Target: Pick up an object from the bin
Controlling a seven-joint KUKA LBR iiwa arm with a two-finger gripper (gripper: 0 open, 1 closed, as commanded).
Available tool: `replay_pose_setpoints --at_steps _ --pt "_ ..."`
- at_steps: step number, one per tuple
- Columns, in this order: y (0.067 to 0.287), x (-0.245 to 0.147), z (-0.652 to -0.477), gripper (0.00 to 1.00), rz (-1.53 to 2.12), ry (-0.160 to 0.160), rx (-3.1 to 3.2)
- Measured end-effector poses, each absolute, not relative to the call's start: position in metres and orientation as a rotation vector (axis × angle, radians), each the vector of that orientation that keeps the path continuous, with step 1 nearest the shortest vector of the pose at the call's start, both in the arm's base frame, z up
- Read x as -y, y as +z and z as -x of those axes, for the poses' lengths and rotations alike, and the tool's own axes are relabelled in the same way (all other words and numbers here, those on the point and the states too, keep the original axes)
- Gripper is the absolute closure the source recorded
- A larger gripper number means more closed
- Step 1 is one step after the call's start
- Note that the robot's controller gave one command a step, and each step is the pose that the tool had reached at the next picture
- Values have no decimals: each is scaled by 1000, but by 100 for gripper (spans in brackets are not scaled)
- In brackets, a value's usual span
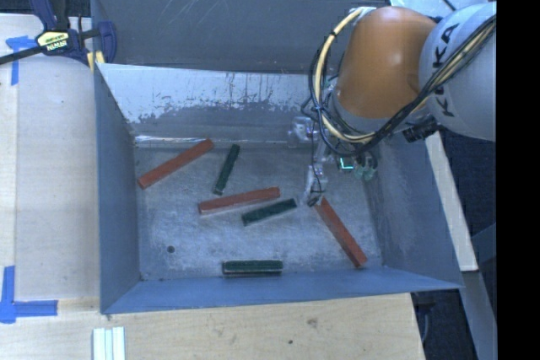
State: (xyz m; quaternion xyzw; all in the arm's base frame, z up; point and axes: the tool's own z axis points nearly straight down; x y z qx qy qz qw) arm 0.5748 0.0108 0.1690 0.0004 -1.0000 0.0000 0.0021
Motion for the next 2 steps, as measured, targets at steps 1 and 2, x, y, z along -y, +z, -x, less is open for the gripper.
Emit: replay_pose_setpoints --at_steps 1,2 --pt "67 -54 -545 0 -309 -2 3123" --pt "71 -53 -548 100 -306 -1 3132"
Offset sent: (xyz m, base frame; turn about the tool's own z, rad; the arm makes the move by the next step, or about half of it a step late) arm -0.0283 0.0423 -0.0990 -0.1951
